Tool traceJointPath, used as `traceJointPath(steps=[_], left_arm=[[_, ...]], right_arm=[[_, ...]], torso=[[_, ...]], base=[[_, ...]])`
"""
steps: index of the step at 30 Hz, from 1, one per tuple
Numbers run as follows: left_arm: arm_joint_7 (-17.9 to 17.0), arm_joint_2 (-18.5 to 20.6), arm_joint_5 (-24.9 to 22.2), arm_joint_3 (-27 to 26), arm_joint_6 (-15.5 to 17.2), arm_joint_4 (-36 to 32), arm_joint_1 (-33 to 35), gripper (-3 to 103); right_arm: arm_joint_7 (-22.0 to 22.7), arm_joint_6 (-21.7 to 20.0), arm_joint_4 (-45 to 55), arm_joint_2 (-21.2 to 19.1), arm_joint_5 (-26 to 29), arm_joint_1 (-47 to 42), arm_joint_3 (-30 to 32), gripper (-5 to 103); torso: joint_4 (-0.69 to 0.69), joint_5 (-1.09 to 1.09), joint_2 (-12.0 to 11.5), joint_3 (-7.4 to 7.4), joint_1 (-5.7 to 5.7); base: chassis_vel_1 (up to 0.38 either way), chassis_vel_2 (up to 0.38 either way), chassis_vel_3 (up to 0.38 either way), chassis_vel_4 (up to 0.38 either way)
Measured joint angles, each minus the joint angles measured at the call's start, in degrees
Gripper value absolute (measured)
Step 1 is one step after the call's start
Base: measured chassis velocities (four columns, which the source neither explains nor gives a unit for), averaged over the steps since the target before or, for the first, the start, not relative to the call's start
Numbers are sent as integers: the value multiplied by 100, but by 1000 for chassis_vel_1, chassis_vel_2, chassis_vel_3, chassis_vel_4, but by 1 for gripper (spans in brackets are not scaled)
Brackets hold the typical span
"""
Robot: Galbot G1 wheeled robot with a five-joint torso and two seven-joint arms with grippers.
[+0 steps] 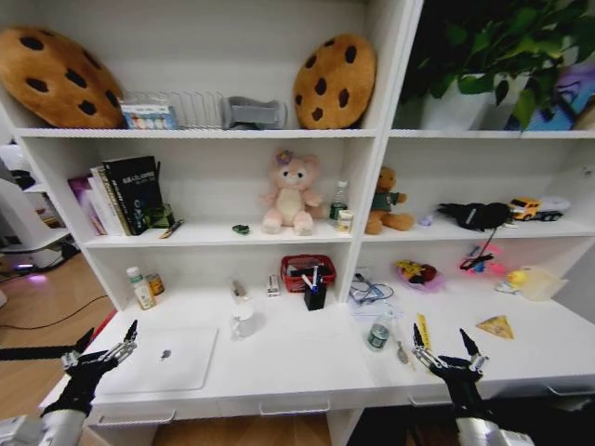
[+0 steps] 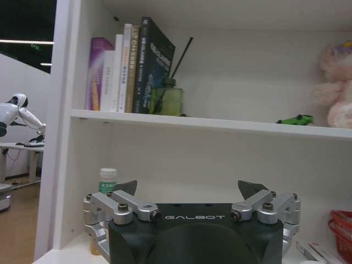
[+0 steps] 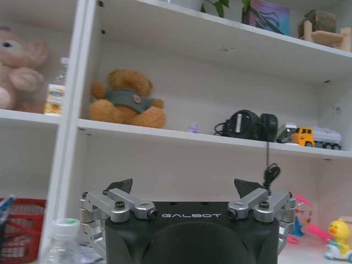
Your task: Organize the objects on the table.
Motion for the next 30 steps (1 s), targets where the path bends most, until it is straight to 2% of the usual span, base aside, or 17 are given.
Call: traceJointPath(steps=[4, 5, 6, 7, 8, 9, 11, 16, 18, 20, 21, 23, 26, 27, 30], left_arm=[[-1, 0, 0, 1, 0, 1, 0, 100], [-1, -1, 0, 1, 0, 1, 0, 100], [1, -1, 0, 1, 0, -1, 0, 100], [1, -1, 0, 1, 0, -1, 0, 100], [1, -1, 0, 1, 0, -1, 0, 100], [2, -1, 0, 2, 0, -1, 0, 100], [5, -1, 0, 1, 0, -1, 0, 100], [4, -1, 0, 1, 0, 0, 0, 100], [-1, 0, 0, -1, 0, 1, 0, 100], [-1, 0, 0, -1, 0, 1, 0, 100], [-3, 0, 0, -1, 0, 2, 0, 100], [-3, 0, 0, -1, 0, 2, 0, 100], [-4, 0, 0, -1, 0, 2, 0, 100], [-4, 0, 0, -1, 0, 2, 0, 100], [-4, 0, 0, -1, 0, 2, 0, 100]], right_arm=[[28, 107, -50, 36, -47, 8, -79, 100], [28, 121, -51, 41, -42, 9, -107, 100], [28, 147, -50, 48, -48, 14, -155, 100], [12, 158, -39, 44, -93, 34, -215, 100], [12, 158, -39, 44, -93, 34, -215, 100], [-10, 149, -19, 29, -114, 46, -272, 100], [-72, -48, 65, -43, -25, 74, -464, 100], [-289, -359, 257, -181, 117, 168, -893, 100], [-616, -539, 398, -402, 164, 323, -1223, 100], [-695, -579, 422, -464, 163, 385, -1292, 100], [-858, -732, 457, -679, 170, 617, -1493, 100], [-882, -794, 459, -763, 194, 715, -1558, 100], [-869, -1062, 343, -1193, 454, 1311, -1832, 100], [-869, -1062, 343, -1193, 454, 1311, -1832, 100], [-829, -1149, -138, -1551, 741, 1931, -2067, 100]], torso=[[-2, -11, 1, -1, -1], [1, -3, 0, 0, -1], [-4, 4, 0, 0, 0], [4, -2, 1, -1, -2], [4, -2, 1, -1, -2], [-3, -9, 1, -1, -2], [2, 3, 0, 0, -1], [-2, -9, 1, -1, -1], [-1, -7, 2, -1, -2], [0, -10, 1, -1, -1], [0, -7, 1, -1, -1], [-2, -5, 1, -1, -1], [2, -4, 1, -1, -1], [2, -4, 1, -1, -1], [-1, -3, 1, 0, -1]], base=[[-374, -364, 383, 372], [-315, -366, 379, 378], [-315, -291, 294, 290], [-251, -291, 241, 171], [-251, -291, 241, 171], [-183, -235, 241, 141], [-9, -113, 88, 76], [17, -27, -3, -14], [59, 94, -63, -85], [68, 89, -64, -53], [41, 47, -52, -51], [41, 13, -35, -51], [0, 0, 0, 0], [0, 0, 0, 0], [0, 0, 0, 0]])
